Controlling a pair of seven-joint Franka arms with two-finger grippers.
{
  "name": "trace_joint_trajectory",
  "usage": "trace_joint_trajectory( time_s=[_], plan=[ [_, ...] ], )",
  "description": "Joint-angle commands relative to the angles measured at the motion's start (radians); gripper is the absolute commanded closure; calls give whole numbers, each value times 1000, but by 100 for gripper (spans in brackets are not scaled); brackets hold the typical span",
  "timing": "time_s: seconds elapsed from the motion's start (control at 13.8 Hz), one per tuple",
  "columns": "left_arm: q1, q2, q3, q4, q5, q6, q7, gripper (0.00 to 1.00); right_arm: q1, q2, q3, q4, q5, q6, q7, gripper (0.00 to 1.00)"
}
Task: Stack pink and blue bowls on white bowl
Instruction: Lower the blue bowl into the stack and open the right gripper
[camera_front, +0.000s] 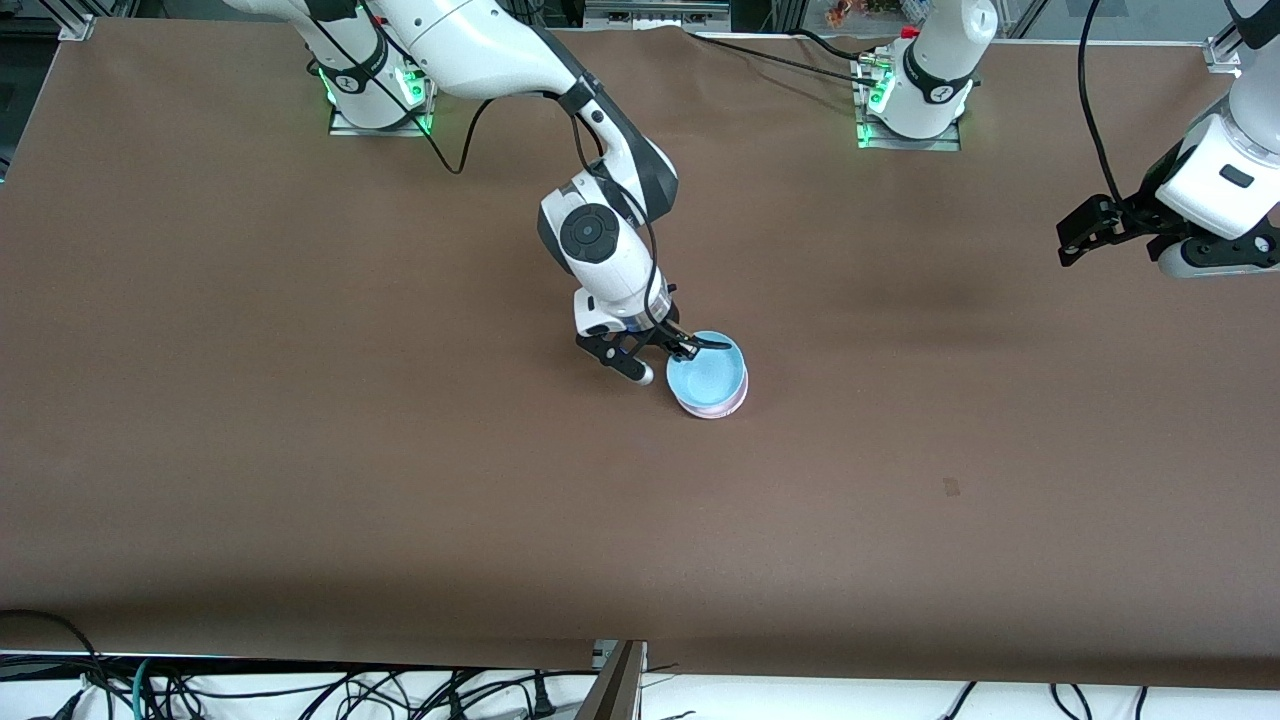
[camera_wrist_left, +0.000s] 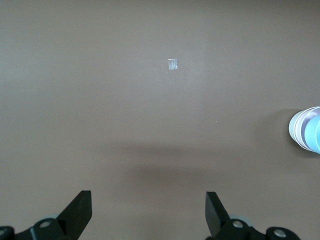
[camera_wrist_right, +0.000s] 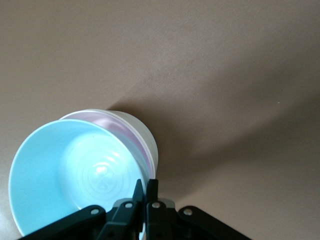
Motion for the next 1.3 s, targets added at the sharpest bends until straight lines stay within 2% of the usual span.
trace_joint_trajectory(
  time_s=[0.0,1.01,1.16,1.23],
  plan=[
    [-5,-1,5,3,-12,2,5,0,7,29,-4,33,1,32,17,100],
    [-2,-1,6,3,-12,2,11,0,7,52,-10,33,0,86,44,100],
    [-2,-1,6,3,-12,2,10,0,6,46,-10,37,3,85,47,22],
    [-2,-1,6,3,-12,2,10,0,10,41,-13,39,-2,80,52,1]
  ],
)
